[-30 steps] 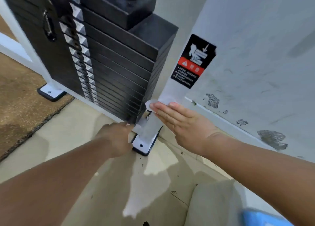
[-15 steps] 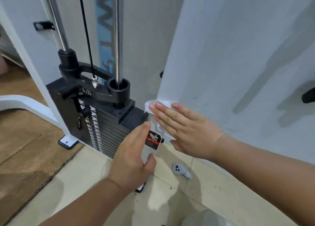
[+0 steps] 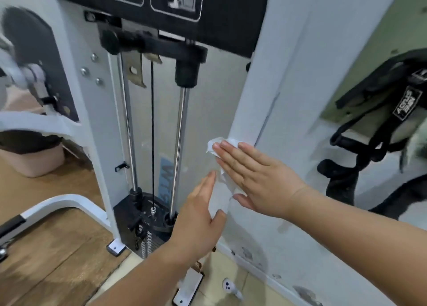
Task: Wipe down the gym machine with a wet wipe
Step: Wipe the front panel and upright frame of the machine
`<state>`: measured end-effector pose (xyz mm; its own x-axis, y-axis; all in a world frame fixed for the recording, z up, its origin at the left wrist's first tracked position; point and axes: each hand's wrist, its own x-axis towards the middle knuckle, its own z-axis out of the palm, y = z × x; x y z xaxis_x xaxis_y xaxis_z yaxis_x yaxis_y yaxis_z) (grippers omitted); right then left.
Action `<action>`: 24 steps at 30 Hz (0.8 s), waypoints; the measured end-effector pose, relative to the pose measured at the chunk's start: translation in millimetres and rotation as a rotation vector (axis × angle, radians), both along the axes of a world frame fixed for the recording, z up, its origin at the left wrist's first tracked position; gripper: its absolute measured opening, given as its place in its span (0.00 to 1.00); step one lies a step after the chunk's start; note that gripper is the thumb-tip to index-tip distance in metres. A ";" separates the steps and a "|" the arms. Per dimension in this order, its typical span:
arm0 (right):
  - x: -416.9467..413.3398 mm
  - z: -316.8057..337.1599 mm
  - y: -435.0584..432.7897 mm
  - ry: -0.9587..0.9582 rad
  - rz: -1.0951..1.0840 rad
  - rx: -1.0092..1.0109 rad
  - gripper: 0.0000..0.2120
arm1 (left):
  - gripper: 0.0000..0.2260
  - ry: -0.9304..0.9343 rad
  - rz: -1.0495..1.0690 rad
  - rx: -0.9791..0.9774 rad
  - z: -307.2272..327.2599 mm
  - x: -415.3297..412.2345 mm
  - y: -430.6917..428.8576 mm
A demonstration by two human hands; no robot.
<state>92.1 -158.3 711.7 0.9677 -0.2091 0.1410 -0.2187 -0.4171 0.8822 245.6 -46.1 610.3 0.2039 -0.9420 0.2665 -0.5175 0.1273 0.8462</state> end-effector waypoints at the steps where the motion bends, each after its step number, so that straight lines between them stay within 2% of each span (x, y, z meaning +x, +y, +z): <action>1: -2.3 20.3 2.7 -0.006 -0.011 0.009 0.44 | 0.36 0.078 0.012 0.001 25.3 -2.4 3.0; 6: -8.5 94.7 26.2 -0.163 -0.041 0.162 0.43 | 0.24 0.653 0.143 -0.010 142.4 -18.1 19.3; 10: 5.6 128.4 49.8 -0.375 -0.034 0.311 0.43 | 0.20 0.809 0.182 -0.018 200.1 -18.0 42.1; 12: 19.8 134.4 60.5 -0.418 -0.021 0.363 0.42 | 0.20 0.835 0.226 -0.015 212.9 -7.9 50.4; 15: 49.5 135.7 72.5 -0.429 -0.004 0.419 0.40 | 0.20 0.780 0.316 0.012 209.9 27.7 54.8; 20: 113.7 131.6 73.1 -0.383 0.041 0.431 0.39 | 0.23 0.645 0.497 0.002 193.3 120.9 56.0; 24: 195.5 135.5 71.5 -0.356 0.100 0.447 0.40 | 0.22 0.555 0.568 0.048 172.4 211.7 40.3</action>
